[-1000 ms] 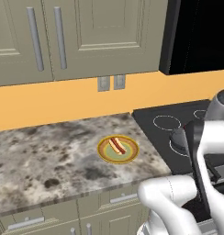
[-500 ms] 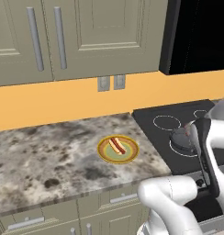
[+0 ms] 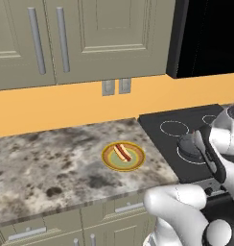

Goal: Place the cold items (eggplant and corn) from the fridge in one tupperware on the dining counter. Place the warm items (kebab skewer and hot dog) in the stove area in another tupperware.

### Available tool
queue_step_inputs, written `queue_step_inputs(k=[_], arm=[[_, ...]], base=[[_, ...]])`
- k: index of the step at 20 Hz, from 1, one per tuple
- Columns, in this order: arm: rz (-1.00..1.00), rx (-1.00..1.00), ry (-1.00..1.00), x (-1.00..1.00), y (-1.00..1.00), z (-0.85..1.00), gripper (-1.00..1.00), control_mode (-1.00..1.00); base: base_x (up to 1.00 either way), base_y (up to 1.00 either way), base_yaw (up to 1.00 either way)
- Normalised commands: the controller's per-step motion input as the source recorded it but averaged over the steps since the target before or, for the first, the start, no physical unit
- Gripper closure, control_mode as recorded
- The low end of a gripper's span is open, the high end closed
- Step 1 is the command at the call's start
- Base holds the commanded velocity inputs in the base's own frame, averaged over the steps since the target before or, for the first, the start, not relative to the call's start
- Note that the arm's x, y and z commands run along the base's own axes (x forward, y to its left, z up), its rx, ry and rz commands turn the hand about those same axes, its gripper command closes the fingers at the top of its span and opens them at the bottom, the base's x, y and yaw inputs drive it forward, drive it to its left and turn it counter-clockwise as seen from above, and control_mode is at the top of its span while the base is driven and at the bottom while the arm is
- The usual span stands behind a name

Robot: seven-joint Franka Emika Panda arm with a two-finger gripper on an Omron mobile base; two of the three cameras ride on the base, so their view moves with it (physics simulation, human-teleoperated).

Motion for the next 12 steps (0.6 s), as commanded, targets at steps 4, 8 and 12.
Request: queue_step_inputs(k=[4,8,12], arm=[[0.00,0.05,0.20,0.54,-0.32,-0.30,-1.00,-1.00],[0.00,0.04,0.06,0.59,-0.20,-0.40,-1.00,-1.00],[0.00,0.02,0.00,0.53,-0.16,-0.57,-1.00,-1.00]], base=[[0.00,0.00,0.00],[0.00,0.00,0.00],[0.00,0.00,0.00]])
